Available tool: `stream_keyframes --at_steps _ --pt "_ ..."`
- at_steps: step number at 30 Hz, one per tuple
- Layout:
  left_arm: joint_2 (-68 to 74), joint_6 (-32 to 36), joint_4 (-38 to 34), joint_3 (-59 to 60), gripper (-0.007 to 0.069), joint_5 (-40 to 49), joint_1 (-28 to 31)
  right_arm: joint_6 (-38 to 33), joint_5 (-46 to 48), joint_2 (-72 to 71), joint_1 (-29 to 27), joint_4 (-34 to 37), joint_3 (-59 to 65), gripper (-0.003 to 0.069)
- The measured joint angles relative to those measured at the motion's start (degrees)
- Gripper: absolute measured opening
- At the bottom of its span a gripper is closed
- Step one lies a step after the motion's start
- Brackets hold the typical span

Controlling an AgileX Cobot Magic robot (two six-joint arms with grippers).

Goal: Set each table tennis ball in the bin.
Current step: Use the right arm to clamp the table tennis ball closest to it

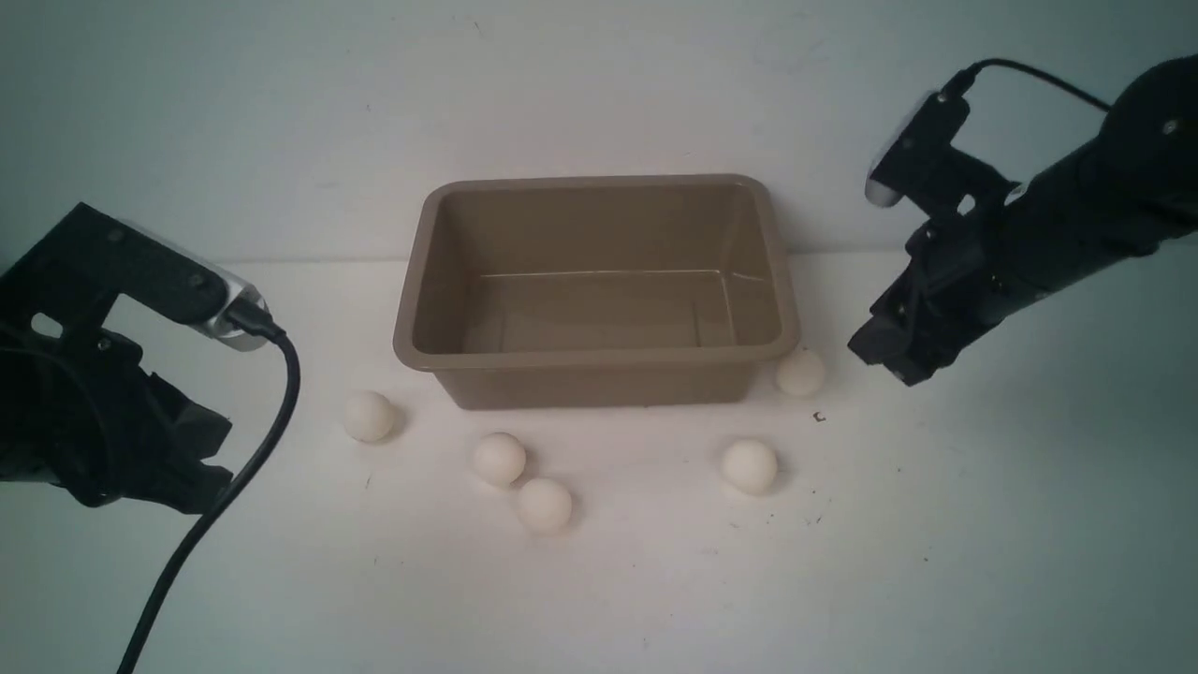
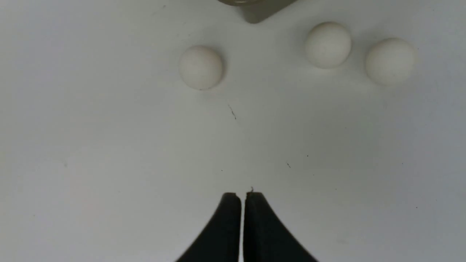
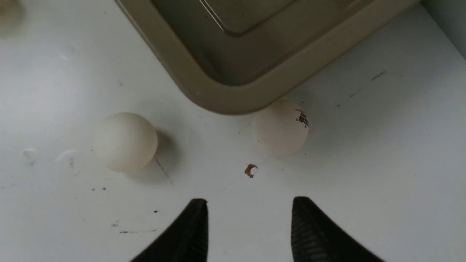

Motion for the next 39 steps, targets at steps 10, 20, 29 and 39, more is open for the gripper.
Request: stream_keyframes --at_steps 10,20,29,39 --pt "0.0 0.9 -0.1 0.0 -0.0004 0.5 0.0 -2.8 -4.4 5.1 0.0 0.4 0.0 0.0495" --pt "0.0 1.0 -0.1 0.0 -0.0004 0.5 0.0 -3.8 -5.8 9.3 0.1 2.5 0.0 0.0513" --pt "0.0 1.2 -0.1 0.0 -0.0004 0.6 0.0 -5.2 -9.3 11.2 0.1 5.8 -0.1 0.053" --pt "0.0 1.9 -0.2 0.0 -0.0004 0.7 0.0 -7.9 -11.1 12.0 0.3 10.1 -2.1 0.0536"
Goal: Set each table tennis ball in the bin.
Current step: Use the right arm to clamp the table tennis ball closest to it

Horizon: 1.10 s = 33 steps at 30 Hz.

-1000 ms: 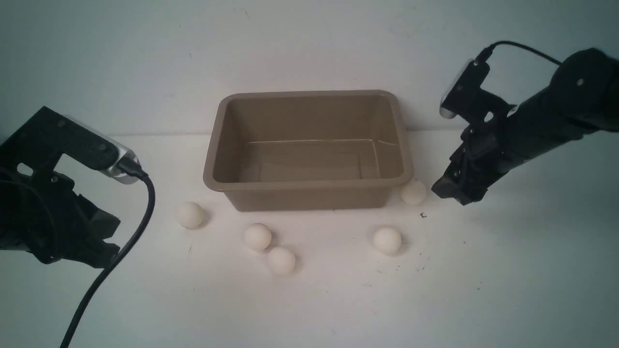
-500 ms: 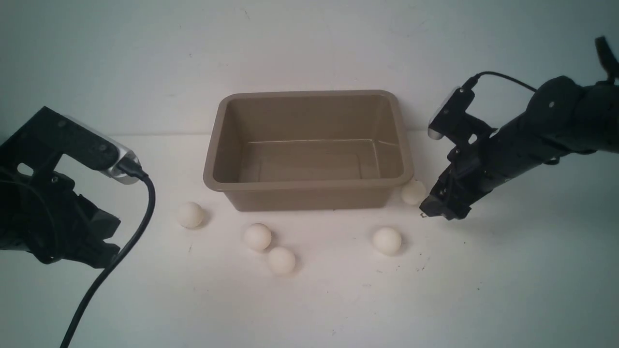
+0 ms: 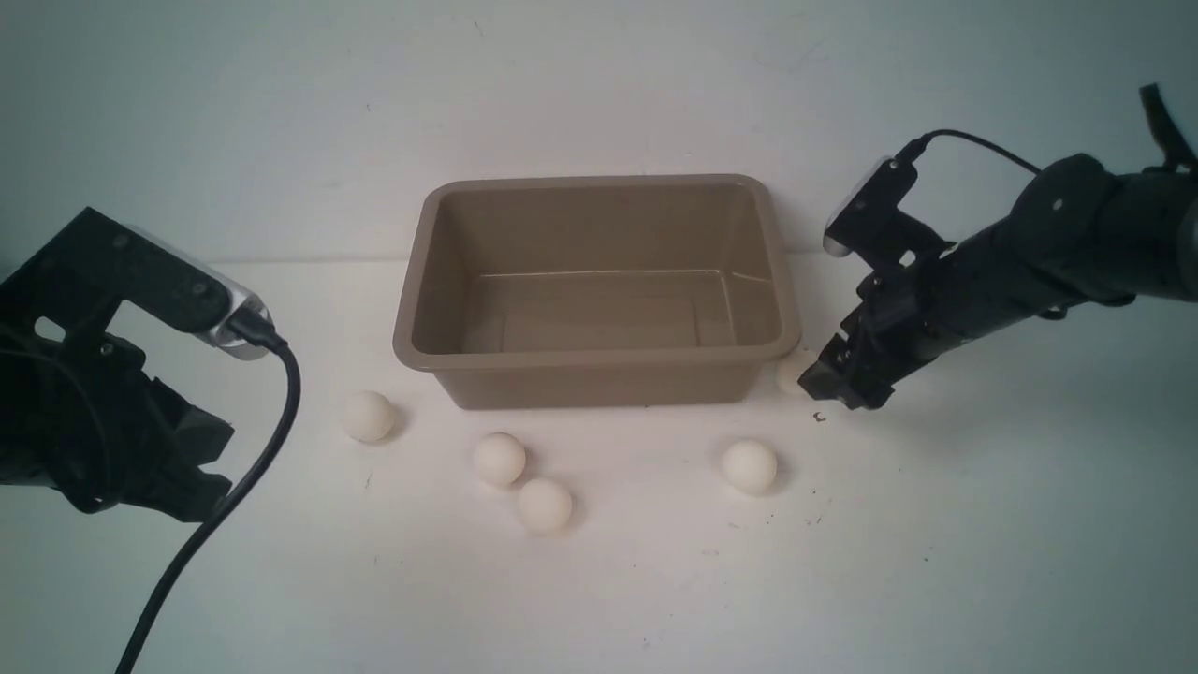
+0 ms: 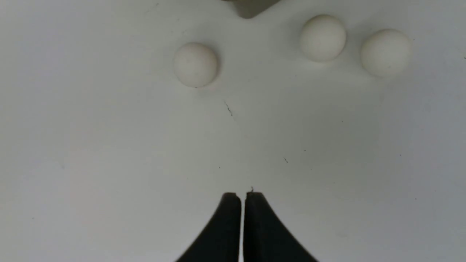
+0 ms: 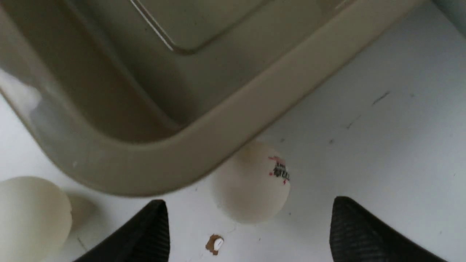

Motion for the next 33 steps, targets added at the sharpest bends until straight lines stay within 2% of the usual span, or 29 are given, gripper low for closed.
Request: stream_keyframes --at_steps 5,11,25,29,30,33 --pt "0.0 0.2 0.0 0.0 -0.0004 0.3 0.0 0.5 1.5 2.5 0.9 -0.1 -3.7 0.0536" --pt "0.0 0.3 0.0 0.0 -0.0004 0.6 0.0 3.6 2.6 5.6 0.9 -3.7 -5.4 0.0536" --pt "0.0 0.6 0.0 0.0 -0.0004 0.6 0.0 4.3 2.6 9.8 0.9 -4.1 -6.6 0.0528" --pt "0.0 0.6 0.0 0.0 -0.0004 0.7 0.0 5.5 0.7 10.2 0.9 -3.9 -7.1 0.0408" --pt "0.0 0.6 0.0 0.0 -0.0004 0.7 0.0 5.8 0.1 10.2 0.9 -3.8 -7.2 0.036" --pt "0.0 0.6 0.0 0.0 -0.0004 0.7 0.0 6.4 -0.8 10.2 0.9 -3.8 -7.2 0.0362"
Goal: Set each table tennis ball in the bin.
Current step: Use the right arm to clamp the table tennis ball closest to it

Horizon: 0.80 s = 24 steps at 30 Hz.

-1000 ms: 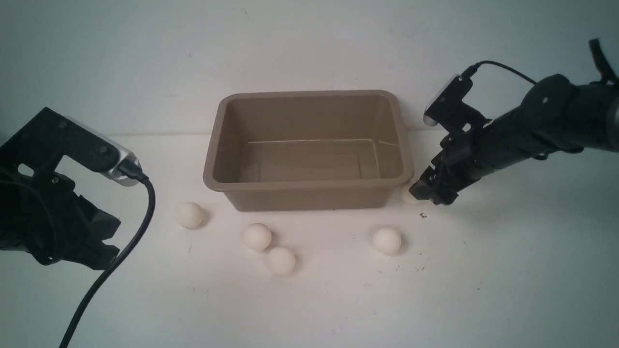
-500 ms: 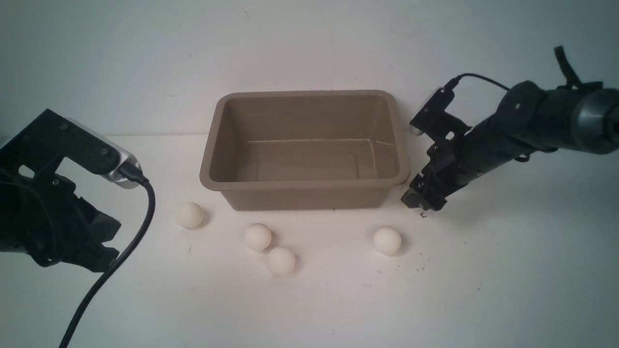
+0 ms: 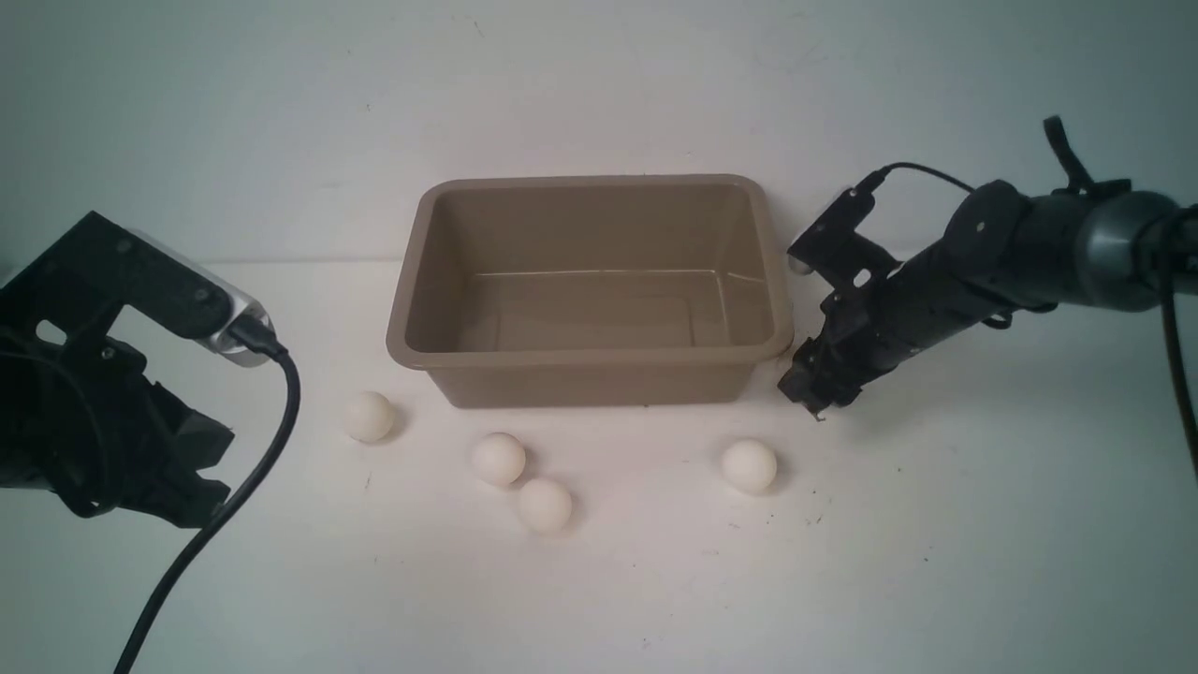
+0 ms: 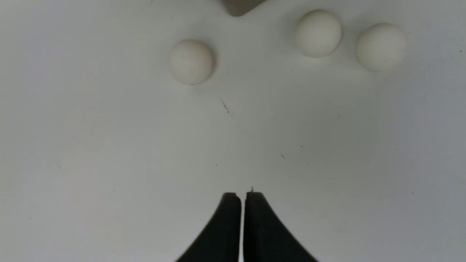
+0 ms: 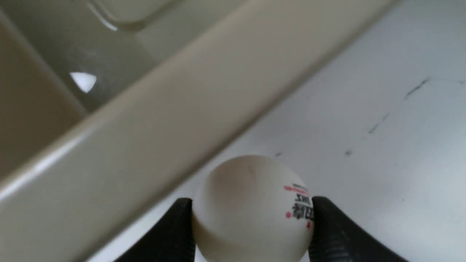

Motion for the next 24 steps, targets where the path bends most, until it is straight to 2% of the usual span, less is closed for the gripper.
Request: stream_keyframes --at_steps 12,15,18,24 --pt "0.0 0.0 0.0 0.0 -0.0004 0.2 0.0 1.3 0.3 0.0 0.0 -1.6 0.0 0.0362" --pt "0.0 0.0 0.0 0.0 -0.0004 0.3 0.0 3.9 0.4 -0.4 0.0 -5.0 0.0 0.0362" --pt "0.0 0.0 0.0 0.0 -0.0004 0.4 0.0 12.1 0.9 -2.6 -1.0 -14.7 0.0 0.0362" --pt "0.0 0.0 0.0 0.0 -0.0004 0.4 0.0 20.9 1.2 -8.7 -2.0 -23.8 0.0 0.0362"
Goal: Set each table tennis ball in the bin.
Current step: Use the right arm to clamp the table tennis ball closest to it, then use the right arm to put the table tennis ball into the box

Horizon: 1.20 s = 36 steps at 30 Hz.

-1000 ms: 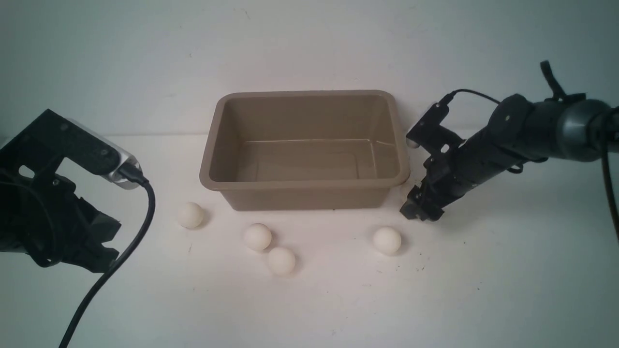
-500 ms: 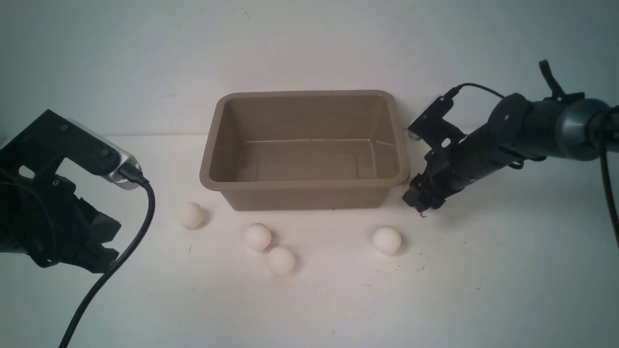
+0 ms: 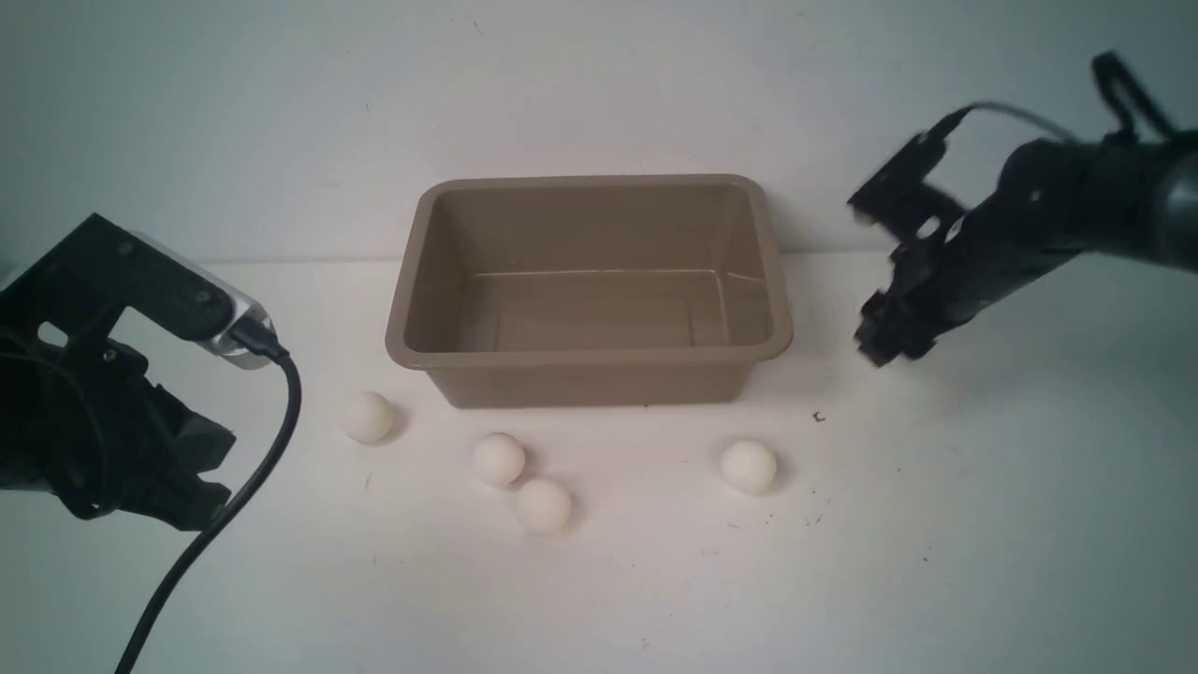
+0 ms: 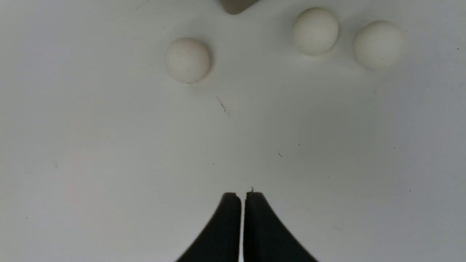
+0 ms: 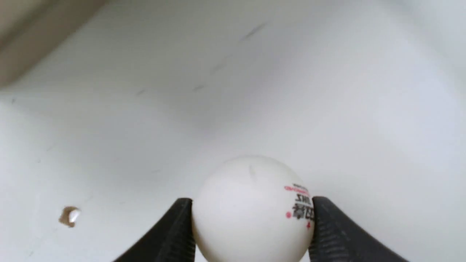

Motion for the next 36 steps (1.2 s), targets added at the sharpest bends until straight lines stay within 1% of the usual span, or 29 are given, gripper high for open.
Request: stream_keyframes --at_steps 3,6,11,13,19,20,24,26,32,35,36 --pt "0.0 0.0 0.0 0.0 -0.0004 0.0 0.0 0.3 -1.0 -3.1 1.5 0.0 0.0 0.0362" --pt "0.1 0.0 0.0 0.0 -0.0004 0.0 0.0 0.5 -2.4 -6.3 6.6 1.7 -1.8 0.0362" --pt "0.6 0.0 0.0 0.0 -0.0004 0.0 0.0 2.9 -2.7 -3.7 14.7 4.5 -8.4 0.0362" --pt "0.6 0.0 0.0 0.0 -0.0004 0.0 0.0 4.5 -2.1 -1.6 16.0 4.7 -10.9 0.0362" --pt "0.6 0.0 0.0 0.0 -0.0004 0.8 0.0 9.8 5.0 6.9 16.5 4.6 -19.3 0.0365" --pt "0.6 0.0 0.0 0.0 -0.0004 1.1 0.0 11.0 6.2 8.2 16.5 4.6 -20.5 0.038" --pt "0.6 0.0 0.0 0.0 -0.0004 1.3 0.0 16.3 10.0 10.4 16.5 3.4 -24.8 0.0501" --pt "0.6 0.0 0.0 0.0 -0.0004 1.4 0.0 16.9 13.0 10.0 16.5 1.7 -27.0 0.0521" --pt "0.6 0.0 0.0 0.0 -0.0004 1.4 0.0 17.3 21.0 6.8 16.5 -2.0 -30.4 0.0514" --pt "0.6 0.0 0.0 0.0 -0.0004 1.5 0.0 17.4 26.7 3.3 16.5 -3.8 -31.2 0.0491" --pt "0.6 0.0 0.0 0.0 -0.0004 1.5 0.0 17.5 30.8 1.4 16.4 -4.2 -31.4 0.0472"
